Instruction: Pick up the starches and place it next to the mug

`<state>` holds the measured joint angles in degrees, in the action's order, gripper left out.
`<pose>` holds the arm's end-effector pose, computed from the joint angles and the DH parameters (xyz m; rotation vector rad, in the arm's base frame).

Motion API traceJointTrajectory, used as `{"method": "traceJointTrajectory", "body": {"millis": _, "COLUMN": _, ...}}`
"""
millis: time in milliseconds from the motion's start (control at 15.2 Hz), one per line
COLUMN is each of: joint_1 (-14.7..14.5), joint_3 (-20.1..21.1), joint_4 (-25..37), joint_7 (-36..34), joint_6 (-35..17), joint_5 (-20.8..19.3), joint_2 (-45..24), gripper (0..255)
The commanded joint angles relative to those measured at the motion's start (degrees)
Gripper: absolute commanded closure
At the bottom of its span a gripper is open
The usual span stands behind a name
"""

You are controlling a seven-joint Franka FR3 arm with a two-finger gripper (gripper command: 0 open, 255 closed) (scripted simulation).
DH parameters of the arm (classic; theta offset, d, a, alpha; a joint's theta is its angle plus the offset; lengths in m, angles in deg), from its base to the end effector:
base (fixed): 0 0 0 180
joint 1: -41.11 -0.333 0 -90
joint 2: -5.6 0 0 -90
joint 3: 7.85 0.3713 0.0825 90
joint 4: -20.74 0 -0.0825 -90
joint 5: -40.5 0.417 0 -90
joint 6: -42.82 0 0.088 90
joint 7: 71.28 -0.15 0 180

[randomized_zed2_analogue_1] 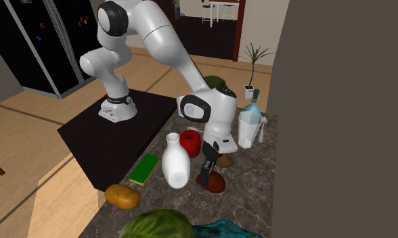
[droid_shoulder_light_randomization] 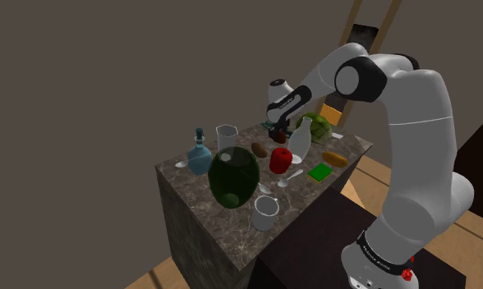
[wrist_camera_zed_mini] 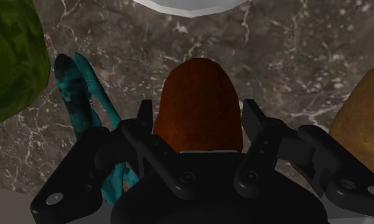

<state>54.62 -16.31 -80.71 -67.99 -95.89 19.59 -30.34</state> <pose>0.6680 -0.2736 0.1930 2.8146 -0.0329 -0.0735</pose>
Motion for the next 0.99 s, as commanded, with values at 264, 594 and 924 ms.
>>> {"method": "traceJointTrajectory", "body": {"millis": 264, "joint_1": -0.1, "joint_3": 0.3, "joint_4": 0.0, "joint_7": 1.2, "joint_6": 3.1, "joint_5": 0.5, "joint_2": 3.2, "gripper": 255}}
{"method": "traceJointTrajectory", "body": {"millis": 594, "joint_1": -0.1, "joint_3": 0.4, "joint_4": 0.3, "joint_7": 2.2, "joint_6": 5.8, "joint_5": 0.9, "joint_2": 5.7, "gripper": 255}}
{"method": "traceJointTrajectory", "body": {"millis": 924, "joint_1": -0.1, "joint_3": 0.6, "joint_4": 0.8, "joint_7": 3.2, "joint_6": 8.5, "joint_5": 1.3, "joint_2": 8.0, "gripper": 255}}
